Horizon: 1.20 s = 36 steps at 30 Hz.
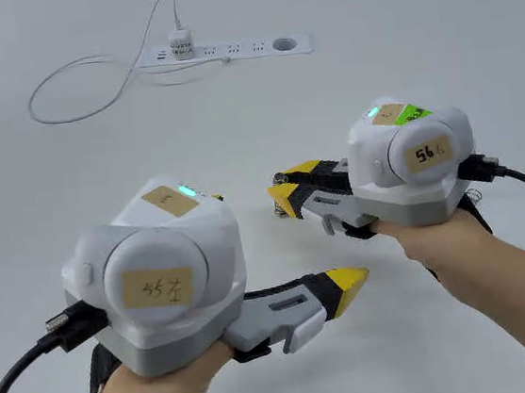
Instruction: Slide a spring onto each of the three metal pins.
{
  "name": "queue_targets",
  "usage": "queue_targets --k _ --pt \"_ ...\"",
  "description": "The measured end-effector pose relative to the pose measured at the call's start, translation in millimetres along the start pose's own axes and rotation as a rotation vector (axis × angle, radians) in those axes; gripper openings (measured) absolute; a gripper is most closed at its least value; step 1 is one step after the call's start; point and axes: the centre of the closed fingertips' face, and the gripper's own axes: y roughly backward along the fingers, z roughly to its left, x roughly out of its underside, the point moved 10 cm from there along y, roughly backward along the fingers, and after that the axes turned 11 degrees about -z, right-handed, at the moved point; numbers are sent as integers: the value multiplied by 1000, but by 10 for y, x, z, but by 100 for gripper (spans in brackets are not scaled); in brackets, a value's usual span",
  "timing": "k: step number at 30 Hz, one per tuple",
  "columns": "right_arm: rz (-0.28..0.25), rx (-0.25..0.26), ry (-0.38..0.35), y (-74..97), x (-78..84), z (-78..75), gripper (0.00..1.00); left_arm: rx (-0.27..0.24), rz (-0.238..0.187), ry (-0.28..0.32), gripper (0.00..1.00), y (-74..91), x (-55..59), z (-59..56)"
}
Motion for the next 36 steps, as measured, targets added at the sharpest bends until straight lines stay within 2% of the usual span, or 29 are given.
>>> queue_targets --k 7,17,29,36 --pt "-10 9 -17 24 -43 12 18 -1 -1 0 92 2 -2 2" --pt "-53 18 -62 145 -220 32 27 1 -4 -2 92 0 -7 -8" --pt "-82 49 -74 400 -348 7 32 2 -9 -10 91 -3 -16 -24" --pt "-75 72 -71 590 -391 -34 37 4 -17 -20 88 -1 -30 -25"
